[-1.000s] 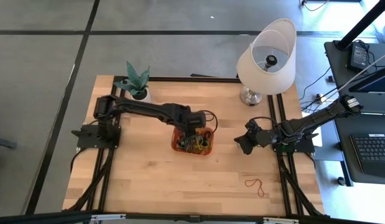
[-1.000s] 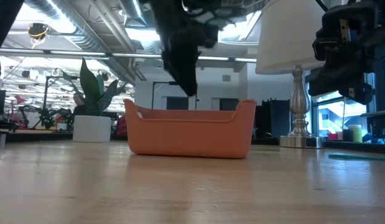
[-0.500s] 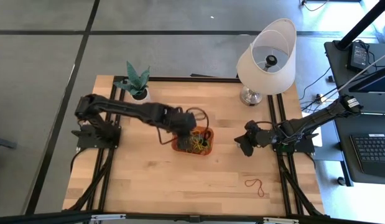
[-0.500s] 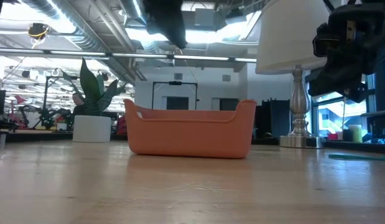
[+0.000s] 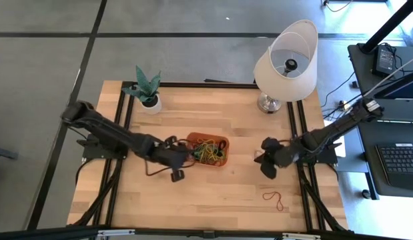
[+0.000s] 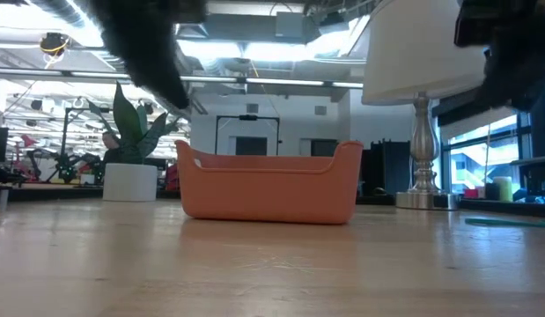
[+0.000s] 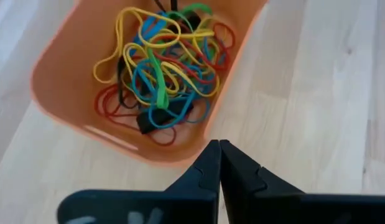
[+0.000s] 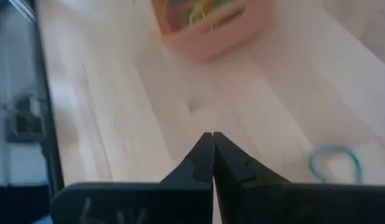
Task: Pick and place rubber bands into bin
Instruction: Put the red rubber band into the orange bin
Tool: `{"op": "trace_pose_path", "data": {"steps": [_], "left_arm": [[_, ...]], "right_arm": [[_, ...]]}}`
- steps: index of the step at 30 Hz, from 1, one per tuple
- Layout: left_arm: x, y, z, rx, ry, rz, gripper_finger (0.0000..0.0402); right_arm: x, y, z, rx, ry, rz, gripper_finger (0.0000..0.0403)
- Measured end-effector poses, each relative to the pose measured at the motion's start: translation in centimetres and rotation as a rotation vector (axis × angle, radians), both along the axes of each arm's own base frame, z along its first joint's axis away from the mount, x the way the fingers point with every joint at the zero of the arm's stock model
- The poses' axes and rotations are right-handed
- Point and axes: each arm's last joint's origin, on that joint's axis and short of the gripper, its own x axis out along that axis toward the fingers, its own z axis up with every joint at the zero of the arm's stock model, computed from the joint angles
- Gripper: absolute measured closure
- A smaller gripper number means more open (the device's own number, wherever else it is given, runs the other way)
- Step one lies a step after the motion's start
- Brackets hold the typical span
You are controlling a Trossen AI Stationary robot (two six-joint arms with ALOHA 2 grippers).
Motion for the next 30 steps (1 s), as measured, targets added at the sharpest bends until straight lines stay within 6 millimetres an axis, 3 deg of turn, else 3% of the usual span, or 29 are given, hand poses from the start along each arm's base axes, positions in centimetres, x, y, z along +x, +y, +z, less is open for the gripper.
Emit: {"op": "trace_pose_path", "data": {"steps": [6, 11, 20, 30], "left_arm": [[-4.6, 1.9, -0.8, -0.009, -0.096, 0.021, 0.04], [-7.6, 3.5, -0.2, -0.011, -0.172, -0.02, 0.04], [-10.7, 6.0, -0.7, 0.045, -0.267, -0.137, 0.04], [-11.8, 8.0, -2.0, 0.12, -0.315, -0.197, 0.04]], "right_arm": [[1.7, 3.6, 2.7, -0.04, 0.291, 0.05, 0.0402], [3.1, 6.9, 2.5, 0.068, 0.682, 0.103, 0.0401], [3.0, 10.5, -2.1, 0.177, 1.026, -0.173, 0.0344], [1.4, 11.2, -6.5, 0.257, 1.012, -0.325, 0.0258]]}}
